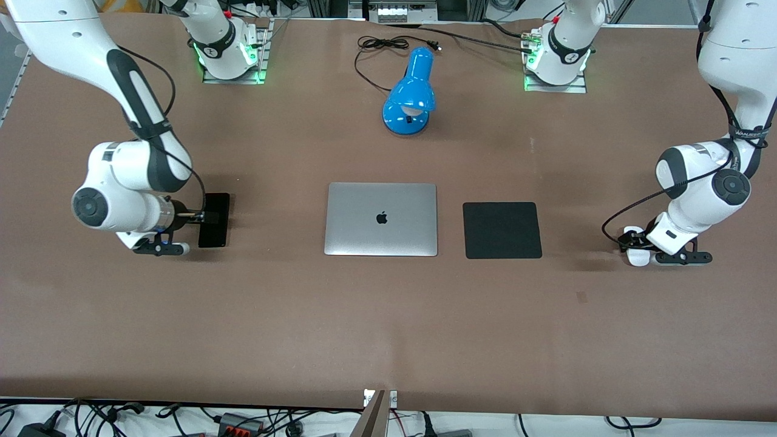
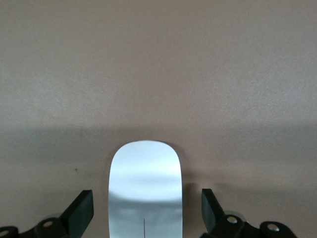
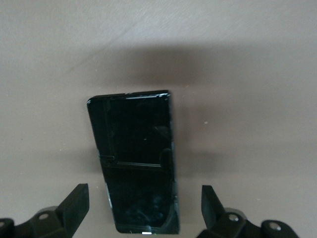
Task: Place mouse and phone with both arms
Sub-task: 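Lower the right gripper onto the black phone while the left gripper reaches the mouse, then close the left gripper on the white mouse and lift it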
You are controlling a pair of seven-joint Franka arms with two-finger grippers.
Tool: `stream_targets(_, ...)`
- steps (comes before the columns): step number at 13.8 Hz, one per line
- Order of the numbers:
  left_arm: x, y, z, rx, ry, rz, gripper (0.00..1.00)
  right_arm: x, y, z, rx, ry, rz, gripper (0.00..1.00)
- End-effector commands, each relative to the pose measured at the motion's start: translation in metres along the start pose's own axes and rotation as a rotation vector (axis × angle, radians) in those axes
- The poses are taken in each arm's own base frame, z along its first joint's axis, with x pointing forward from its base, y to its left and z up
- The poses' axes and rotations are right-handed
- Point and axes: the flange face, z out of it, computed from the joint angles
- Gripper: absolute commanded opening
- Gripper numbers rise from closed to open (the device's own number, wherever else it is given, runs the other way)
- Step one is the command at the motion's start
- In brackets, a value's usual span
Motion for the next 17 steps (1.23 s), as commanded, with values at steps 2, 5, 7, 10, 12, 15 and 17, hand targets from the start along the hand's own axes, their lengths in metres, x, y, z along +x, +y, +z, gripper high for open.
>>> stream_targets(2, -0.004, 0.001, 0.006, 0.0, 0.002, 0.026, 0.81, -0.018, -0.005, 0.009, -0.013, 0.026, 0.021, 1.0)
stream_targets(5, -0.004, 0.0, 0.005, 0.0, 0.002, 0.024, 0.53, -0.025, -0.004, 0.025, -0.015, 0.065, 0.01, 1.0)
stream_targets(7, -0.004, 0.001, 0.006, -0.001, -0.001, 0.024, 0.38, -0.026, -0.003, 0.026, -0.022, 0.065, 0.005, 1.0)
stream_targets(10, 0.006, 0.002, -0.013, 0.007, 0.027, 0.022, 0.33, -0.028, -0.004, 0.03, -0.023, 0.058, 0.002, 1.0)
stream_targets(12, 0.015, 0.01, -0.039, 0.012, 0.029, 0.037, 0.34, -0.029, -0.004, 0.031, -0.027, 0.056, -0.003, 1.0)
stream_targets(15, 0.052, 0.036, -0.097, -0.008, -0.105, 0.053, 0.34, -0.03, -0.004, 0.033, -0.04, 0.059, -0.023, 1.0)
stream_targets(17, 0.073, 0.056, -0.134, -0.016, -0.2, 0.033, 0.34, -0.031, -0.004, 0.033, -0.042, 0.059, -0.024, 1.0)
